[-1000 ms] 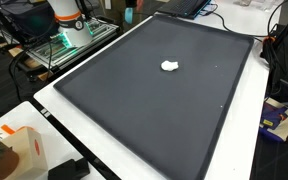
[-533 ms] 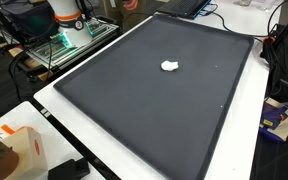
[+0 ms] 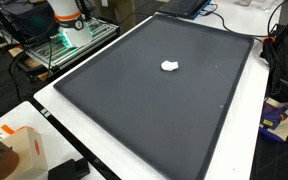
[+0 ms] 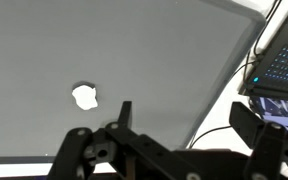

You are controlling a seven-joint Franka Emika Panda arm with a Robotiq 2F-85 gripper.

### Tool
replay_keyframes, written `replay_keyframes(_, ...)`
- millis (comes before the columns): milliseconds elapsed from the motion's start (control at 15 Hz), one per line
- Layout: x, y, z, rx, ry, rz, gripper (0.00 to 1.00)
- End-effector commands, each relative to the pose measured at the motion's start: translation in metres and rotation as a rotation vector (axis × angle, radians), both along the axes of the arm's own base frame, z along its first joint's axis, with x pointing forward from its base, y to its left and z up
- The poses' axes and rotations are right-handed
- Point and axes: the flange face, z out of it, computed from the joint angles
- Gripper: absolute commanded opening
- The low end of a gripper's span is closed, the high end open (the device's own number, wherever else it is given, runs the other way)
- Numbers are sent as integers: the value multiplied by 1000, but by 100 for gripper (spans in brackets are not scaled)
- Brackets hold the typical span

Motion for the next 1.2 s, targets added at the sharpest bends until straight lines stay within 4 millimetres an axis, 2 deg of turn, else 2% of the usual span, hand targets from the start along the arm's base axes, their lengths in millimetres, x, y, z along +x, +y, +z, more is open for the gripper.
replay_keyframes(0, 3, 4, -3, -16, 2, -3, 99)
replay_keyframes(133, 7, 6, -9, -27, 9, -8, 100)
replay_keyframes(200, 6, 6, -14, -76, 22, -148, 100)
replay_keyframes(467, 24, 37, -19, -105, 39, -336, 100)
replay_keyframes(600, 36, 39, -24, -107, 55, -443, 100)
replay_keyframes(667, 19, 40, -16, -89, 34, -357, 100)
replay_keyframes(867, 32, 40, -23, -95, 57, -419, 100)
replay_keyframes(1133, 36, 39, -23, -94, 62, -425, 100)
